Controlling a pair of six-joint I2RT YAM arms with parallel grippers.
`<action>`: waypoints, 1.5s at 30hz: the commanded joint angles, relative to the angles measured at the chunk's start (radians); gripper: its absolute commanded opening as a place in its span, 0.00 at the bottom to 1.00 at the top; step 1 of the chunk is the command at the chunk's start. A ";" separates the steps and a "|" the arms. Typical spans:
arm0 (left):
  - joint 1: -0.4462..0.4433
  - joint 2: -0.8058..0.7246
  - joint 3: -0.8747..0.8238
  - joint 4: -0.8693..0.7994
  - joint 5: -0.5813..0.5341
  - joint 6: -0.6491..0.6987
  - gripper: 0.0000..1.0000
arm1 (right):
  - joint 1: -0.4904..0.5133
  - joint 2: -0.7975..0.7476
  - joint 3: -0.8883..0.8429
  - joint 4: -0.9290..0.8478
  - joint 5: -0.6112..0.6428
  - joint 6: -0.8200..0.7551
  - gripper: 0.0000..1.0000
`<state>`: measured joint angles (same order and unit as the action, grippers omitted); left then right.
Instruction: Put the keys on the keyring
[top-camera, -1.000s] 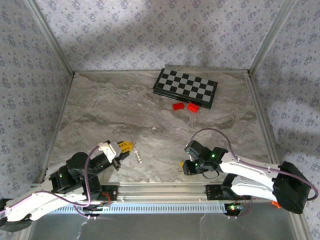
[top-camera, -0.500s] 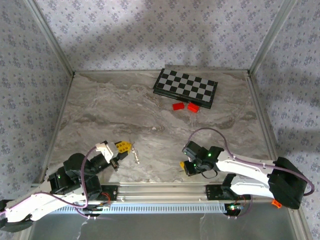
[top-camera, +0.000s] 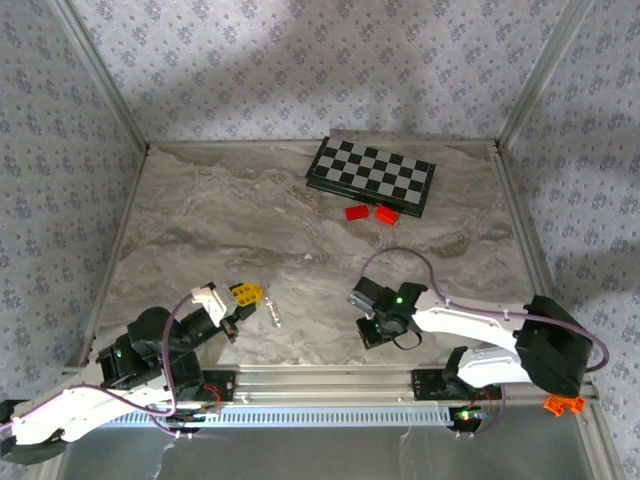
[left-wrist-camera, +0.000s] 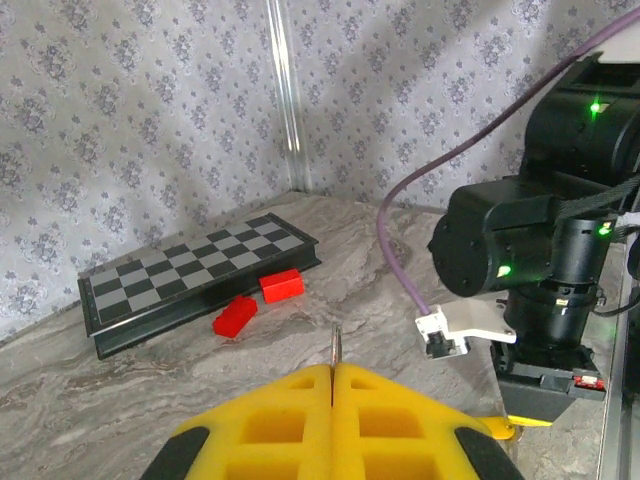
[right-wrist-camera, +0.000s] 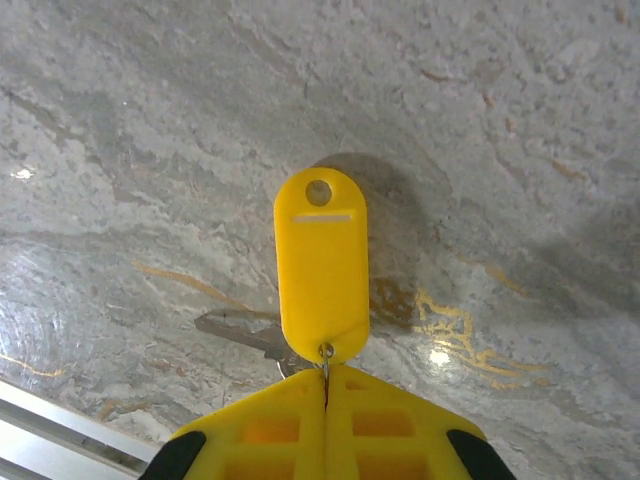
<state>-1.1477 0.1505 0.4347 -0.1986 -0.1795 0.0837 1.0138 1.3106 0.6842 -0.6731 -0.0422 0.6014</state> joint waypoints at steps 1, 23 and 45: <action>-0.009 -0.015 0.002 0.047 -0.002 -0.014 0.00 | 0.006 0.065 0.106 -0.137 0.032 -0.031 0.00; -0.009 -0.034 0.004 0.041 -0.026 0.007 0.00 | -0.162 0.403 0.622 -0.327 0.029 -0.413 0.00; -0.009 -0.045 0.005 0.038 -0.025 0.007 0.00 | -0.168 0.549 0.676 -0.238 0.042 -0.459 0.00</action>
<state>-1.1477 0.1188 0.4343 -0.1993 -0.1955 0.0849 0.8383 1.8702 1.3891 -0.9024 -0.0132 0.1413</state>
